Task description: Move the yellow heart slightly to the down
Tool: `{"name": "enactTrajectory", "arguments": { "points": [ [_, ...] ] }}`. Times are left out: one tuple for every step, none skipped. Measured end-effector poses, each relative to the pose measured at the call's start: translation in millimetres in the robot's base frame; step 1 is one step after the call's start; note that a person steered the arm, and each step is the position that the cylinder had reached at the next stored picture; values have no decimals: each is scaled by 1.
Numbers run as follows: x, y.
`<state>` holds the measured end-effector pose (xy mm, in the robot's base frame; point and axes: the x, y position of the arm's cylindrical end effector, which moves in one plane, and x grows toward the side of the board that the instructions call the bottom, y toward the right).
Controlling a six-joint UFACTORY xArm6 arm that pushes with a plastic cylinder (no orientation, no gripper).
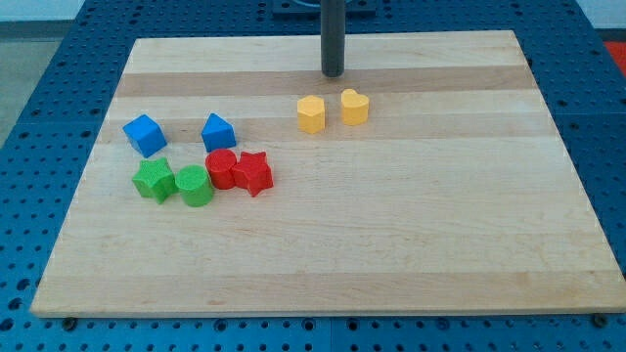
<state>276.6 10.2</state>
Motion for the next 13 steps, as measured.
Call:
{"name": "enactTrajectory", "arguments": {
  "points": [
    [6, 0],
    [18, 1],
    [30, 7],
    [30, 9],
    [39, 16],
    [54, 20],
    [57, 21],
    [63, 27],
    [63, 27],
    [38, 16],
    [0, -24],
    [-10, -75],
    [35, -147]
  ]
}}
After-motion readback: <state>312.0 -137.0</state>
